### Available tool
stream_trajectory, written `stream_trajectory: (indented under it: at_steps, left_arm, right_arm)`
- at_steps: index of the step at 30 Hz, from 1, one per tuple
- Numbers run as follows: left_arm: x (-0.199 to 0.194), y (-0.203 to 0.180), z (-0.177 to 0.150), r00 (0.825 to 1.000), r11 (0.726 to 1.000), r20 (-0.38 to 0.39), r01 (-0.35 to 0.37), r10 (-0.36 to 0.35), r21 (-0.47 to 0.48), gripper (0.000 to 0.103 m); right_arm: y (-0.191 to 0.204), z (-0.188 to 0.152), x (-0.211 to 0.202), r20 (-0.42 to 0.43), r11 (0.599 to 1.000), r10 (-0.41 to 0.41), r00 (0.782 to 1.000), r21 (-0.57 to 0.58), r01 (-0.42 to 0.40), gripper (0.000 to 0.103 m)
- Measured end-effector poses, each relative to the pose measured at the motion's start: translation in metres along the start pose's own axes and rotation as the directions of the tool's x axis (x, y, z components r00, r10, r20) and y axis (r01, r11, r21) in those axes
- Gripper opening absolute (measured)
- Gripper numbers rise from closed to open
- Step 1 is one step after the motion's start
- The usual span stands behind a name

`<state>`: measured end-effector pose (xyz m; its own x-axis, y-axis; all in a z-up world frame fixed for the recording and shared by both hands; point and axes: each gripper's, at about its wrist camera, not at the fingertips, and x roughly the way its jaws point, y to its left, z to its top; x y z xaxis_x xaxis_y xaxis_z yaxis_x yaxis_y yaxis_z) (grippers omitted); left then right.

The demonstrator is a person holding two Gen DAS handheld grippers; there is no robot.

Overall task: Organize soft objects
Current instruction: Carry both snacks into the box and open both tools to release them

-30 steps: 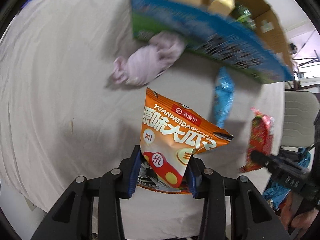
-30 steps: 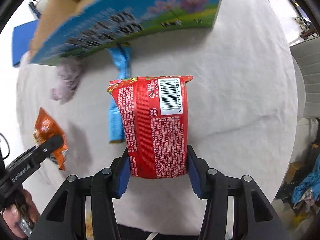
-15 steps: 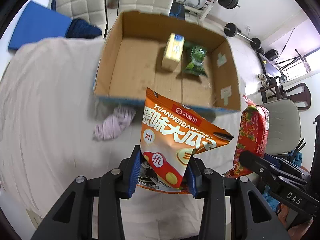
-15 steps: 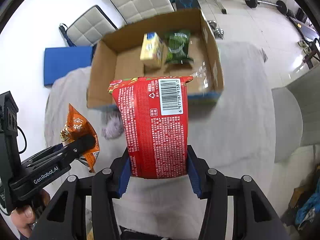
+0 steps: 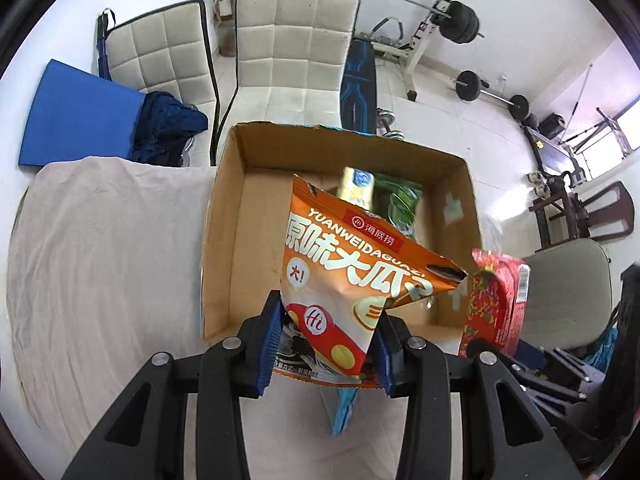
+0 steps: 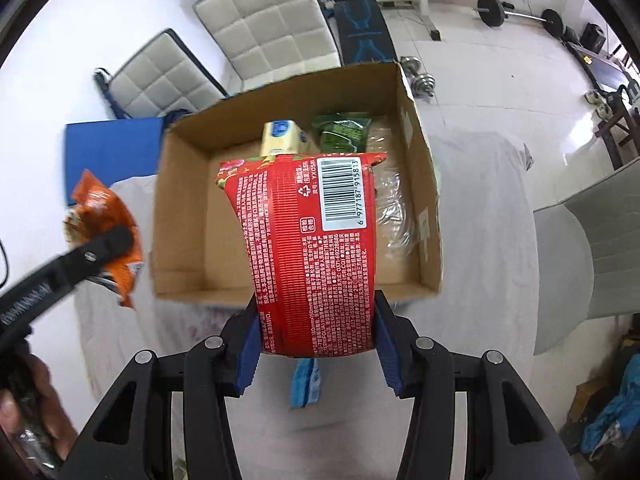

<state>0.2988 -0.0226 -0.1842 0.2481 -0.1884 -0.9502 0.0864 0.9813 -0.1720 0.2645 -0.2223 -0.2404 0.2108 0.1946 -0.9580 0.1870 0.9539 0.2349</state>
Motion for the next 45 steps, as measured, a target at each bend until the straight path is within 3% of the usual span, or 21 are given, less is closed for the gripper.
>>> stream_trajectory:
  at_steps: [10, 20, 26, 28, 33, 45]
  left_arm:
    - [0.09, 0.024, 0.047, 0.987, 0.997, -0.142, -0.08, 0.078, -0.011, 0.037]
    - [0.154, 0.025, 0.077, 0.968, 0.993, -0.221, -0.118, 0.118, 0.012, 0.037]
    - [0.172, 0.021, 0.095, 0.963, 0.994, -0.246, -0.105, 0.11, 0.032, 0.039]
    - [0.178, 0.02, 0.1, 0.956, 0.99, -0.258, -0.131, 0.138, 0.045, 0.039]
    - [0.18, 0.021, 0.105, 0.955, 0.988, -0.256, -0.142, 0.151, 0.053, 0.042]
    - [0.138, 0.023, 0.089, 0.972, 0.993, -0.203, -0.111, 0.115, 0.032, 0.044]
  right_arm:
    - [-0.015, 0.031, 0.1, -0.147, 0.993, -0.118, 0.982, 0.009, 0.121, 0.052]
    - [-0.027, 0.041, 0.149, -0.222, 0.983, -0.172, 0.96, 0.027, 0.182, 0.052]
    - [-0.029, 0.047, 0.163, -0.234, 0.979, -0.19, 0.953, 0.031, 0.203, 0.053]
    - [-0.029, 0.049, 0.166, -0.244, 0.978, -0.19, 0.951, 0.036, 0.205, 0.053]
    - [-0.023, 0.05, 0.168, -0.245, 0.981, -0.177, 0.953, 0.035, 0.191, 0.067]
    - [-0.004, 0.048, 0.143, -0.214, 0.979, -0.192, 0.958, 0.02, 0.201, 0.07]
